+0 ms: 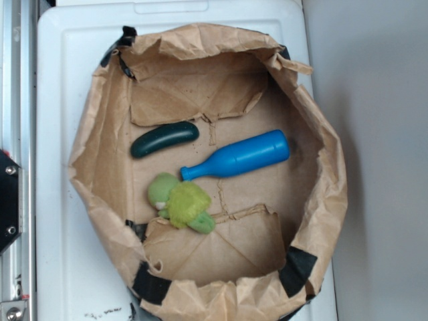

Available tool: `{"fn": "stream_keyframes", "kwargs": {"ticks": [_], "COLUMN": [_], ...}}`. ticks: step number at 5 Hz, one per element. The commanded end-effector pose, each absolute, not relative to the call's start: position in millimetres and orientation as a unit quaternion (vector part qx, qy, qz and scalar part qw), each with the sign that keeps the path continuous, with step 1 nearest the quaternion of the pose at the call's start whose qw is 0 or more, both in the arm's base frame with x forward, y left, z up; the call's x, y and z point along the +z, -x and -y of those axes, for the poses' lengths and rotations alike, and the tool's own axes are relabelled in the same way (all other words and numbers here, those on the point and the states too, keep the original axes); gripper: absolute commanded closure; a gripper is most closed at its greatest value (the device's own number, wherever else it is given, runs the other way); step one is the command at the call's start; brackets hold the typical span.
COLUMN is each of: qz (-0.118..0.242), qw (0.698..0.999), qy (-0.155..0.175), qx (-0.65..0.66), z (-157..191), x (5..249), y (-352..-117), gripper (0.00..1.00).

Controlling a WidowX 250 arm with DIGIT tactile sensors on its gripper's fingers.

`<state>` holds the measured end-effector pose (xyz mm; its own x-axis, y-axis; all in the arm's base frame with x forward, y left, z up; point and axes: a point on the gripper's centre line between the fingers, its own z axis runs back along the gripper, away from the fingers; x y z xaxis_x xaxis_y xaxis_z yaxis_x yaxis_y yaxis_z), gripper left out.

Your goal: Grab the plastic pickle.

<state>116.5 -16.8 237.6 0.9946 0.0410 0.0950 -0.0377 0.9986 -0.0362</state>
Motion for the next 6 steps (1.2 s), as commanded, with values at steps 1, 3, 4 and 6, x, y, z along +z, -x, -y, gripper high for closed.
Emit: {"fn": "stream_keyframes", "kwargs": {"ticks": [1, 3, 4, 6], "qz": [0.048, 0.048, 0.067, 0.043], "qw": [0.999, 0.999, 0.997, 0.996], "qy": [0.017, 0.017, 0.008, 0.005], "qx": [0.02, 0.02, 0.038, 0.08], "z": [16.8, 16.8, 17.5, 7.0], "x": [237.6, 237.6, 228.7, 203.4], "y": [-116.5, -116.5, -156.8, -221.4], "gripper": [0.0, 0.0, 0.0, 0.0]}}
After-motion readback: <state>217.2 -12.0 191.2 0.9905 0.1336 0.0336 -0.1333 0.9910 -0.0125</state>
